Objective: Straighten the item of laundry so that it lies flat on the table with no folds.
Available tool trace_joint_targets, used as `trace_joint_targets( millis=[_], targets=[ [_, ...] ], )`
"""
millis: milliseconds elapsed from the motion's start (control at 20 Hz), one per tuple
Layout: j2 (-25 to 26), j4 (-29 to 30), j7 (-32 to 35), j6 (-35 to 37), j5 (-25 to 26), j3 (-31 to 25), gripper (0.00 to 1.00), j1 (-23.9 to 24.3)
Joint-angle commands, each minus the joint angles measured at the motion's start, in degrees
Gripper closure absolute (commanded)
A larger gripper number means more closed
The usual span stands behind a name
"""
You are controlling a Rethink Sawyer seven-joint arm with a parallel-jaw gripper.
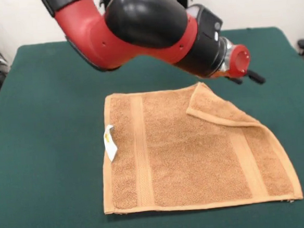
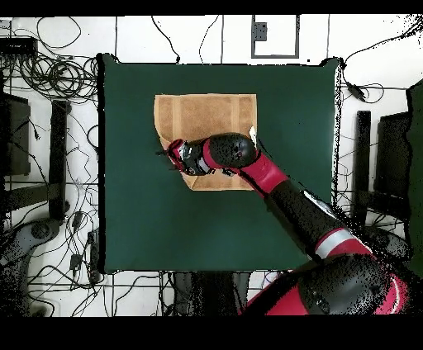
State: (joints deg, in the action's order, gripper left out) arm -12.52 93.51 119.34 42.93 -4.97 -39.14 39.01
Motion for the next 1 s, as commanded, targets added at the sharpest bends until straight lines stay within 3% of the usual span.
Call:
trace_joint_targets(
  millis=[50, 100, 350, 650, 1000],
  targets=[
    [1.9, -17.8, 1.3, 9.6, 2.6, 9.5, 0.00, -4.7],
    [0.1, -15.0, 1.7, 9.0, 2.5, 9.2, 0.00, -4.8],
    [-3.2, -12.6, 1.6, 10.9, 2.9, 9.4, 0.00, -4.1],
    [-3.3, -14.1, 0.2, 14.1, 3.7, 10.1, 0.00, -3.4],
    [-3.1, -18.3, -2.2, 25.0, 3.7, 10.5, 0.00, -1.7]
  ],
)
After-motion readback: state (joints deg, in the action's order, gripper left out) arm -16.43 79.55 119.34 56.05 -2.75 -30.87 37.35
